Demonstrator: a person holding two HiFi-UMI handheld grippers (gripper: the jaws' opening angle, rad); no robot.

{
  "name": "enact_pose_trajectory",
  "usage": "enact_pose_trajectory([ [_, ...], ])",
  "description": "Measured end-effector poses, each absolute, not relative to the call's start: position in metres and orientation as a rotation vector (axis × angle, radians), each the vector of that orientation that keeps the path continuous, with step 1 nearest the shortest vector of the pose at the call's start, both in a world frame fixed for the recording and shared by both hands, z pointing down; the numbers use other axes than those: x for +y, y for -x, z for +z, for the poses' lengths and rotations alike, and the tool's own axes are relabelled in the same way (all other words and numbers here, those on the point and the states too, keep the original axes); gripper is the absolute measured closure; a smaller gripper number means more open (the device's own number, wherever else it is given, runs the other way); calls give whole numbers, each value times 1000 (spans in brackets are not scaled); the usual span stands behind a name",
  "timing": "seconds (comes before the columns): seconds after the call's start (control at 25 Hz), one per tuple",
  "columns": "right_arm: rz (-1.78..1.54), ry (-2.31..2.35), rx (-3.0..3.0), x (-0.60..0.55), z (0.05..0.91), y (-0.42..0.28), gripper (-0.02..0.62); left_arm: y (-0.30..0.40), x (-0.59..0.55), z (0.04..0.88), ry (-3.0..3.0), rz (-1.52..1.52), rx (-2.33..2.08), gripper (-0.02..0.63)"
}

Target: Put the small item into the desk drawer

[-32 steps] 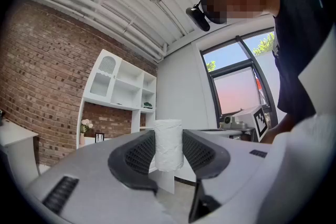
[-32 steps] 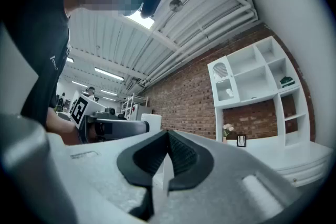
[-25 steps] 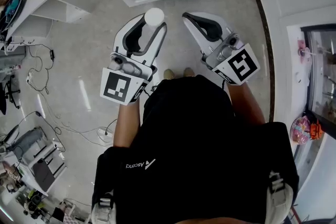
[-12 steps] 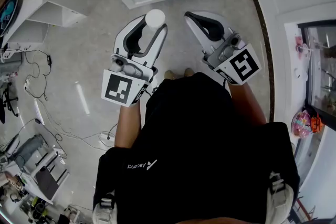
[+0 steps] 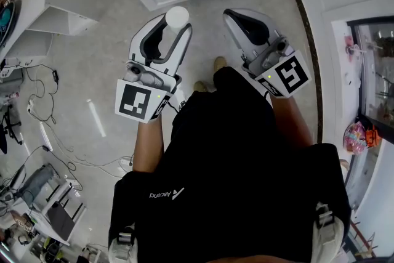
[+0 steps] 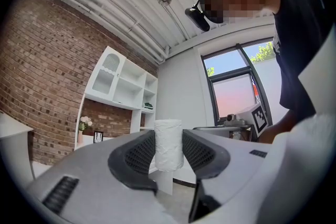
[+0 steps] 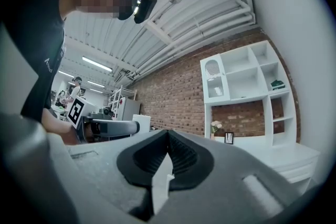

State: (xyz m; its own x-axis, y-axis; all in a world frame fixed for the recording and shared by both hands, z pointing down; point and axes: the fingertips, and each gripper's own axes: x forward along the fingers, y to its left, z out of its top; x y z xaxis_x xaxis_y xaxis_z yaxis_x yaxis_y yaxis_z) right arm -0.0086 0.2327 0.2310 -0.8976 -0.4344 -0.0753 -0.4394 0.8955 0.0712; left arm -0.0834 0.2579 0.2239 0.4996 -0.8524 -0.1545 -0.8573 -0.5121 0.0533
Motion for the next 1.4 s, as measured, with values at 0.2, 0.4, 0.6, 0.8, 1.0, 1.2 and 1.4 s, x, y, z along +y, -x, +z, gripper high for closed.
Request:
enact_pose_trajectory([
  [0.2,128,684,2993,213,236,10,595,87,240,226,2681,226,1547,448],
  [0.4,154,668,2983,174,239,18,595,96,208,229,2660,191,1567,448],
  [0.6,184,660,2992,126,240,22,595,97,161,233,2668,148,1561,448],
  [0.8,169,647,3006,73,245,21,595,97,110,238,2679,106,1580,448],
  [1.0,137,631,3016,20,254,23,595,101,58,249,2688,65,1612,448],
  [1.2,121,613,3029,-30,262,20,595,99,8,261,2701,13,1636,448],
  [1.4,119,585,3056,-74,279,17,595,94,-37,281,2722,-76,1657,448],
])
